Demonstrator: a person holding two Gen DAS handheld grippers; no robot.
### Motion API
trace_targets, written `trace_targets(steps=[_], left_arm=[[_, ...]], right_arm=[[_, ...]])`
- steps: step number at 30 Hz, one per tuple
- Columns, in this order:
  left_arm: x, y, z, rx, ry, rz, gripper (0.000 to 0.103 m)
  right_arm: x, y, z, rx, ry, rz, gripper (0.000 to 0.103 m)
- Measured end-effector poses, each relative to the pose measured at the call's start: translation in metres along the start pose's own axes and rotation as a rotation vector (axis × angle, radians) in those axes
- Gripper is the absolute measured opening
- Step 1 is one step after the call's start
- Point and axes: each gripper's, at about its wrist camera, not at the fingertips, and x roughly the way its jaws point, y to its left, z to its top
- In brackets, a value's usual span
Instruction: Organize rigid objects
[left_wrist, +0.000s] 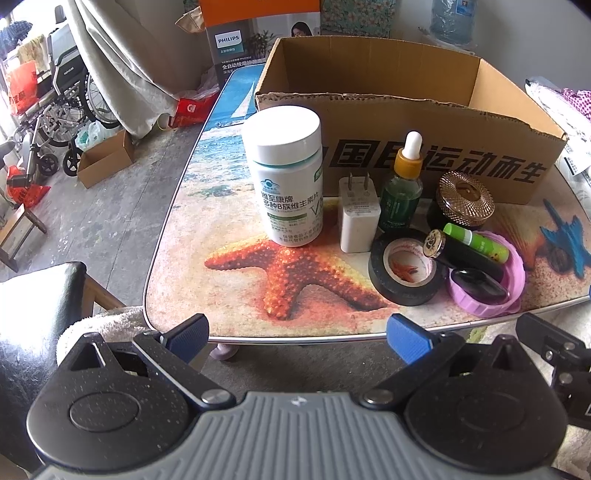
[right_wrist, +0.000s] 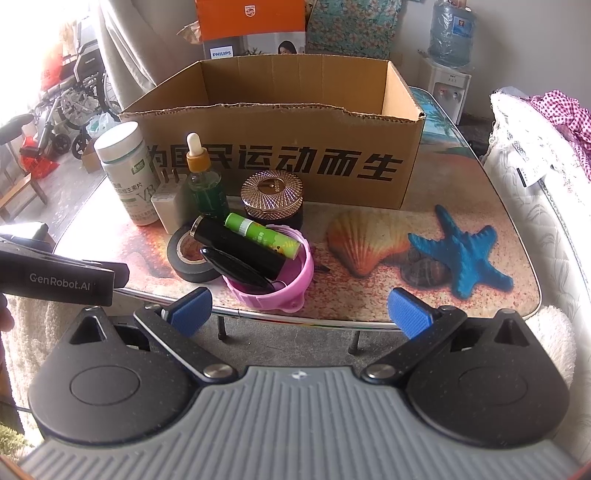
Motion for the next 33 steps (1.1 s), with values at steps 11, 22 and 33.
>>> trace_targets(steps=[11,22,33], left_arm=[[0.009,-0.008,0.004,0.031,0.033,-0.007,0.103],[0.0,-0.015,0.002,0.087,-0.114,-0.252,0.103],[-0.005,-0.041,0.001,0.188,-0.165,-0.426,0.091]], right_arm=[[0.007,-0.01,0.001,0.02,-0.008,0.011,0.102],[-0.008,-0.051,0.005,0.028,-0.202,0.06,0.102],[-0.009,-0.059,0.01,0.13,-0.236,0.314,0.092]])
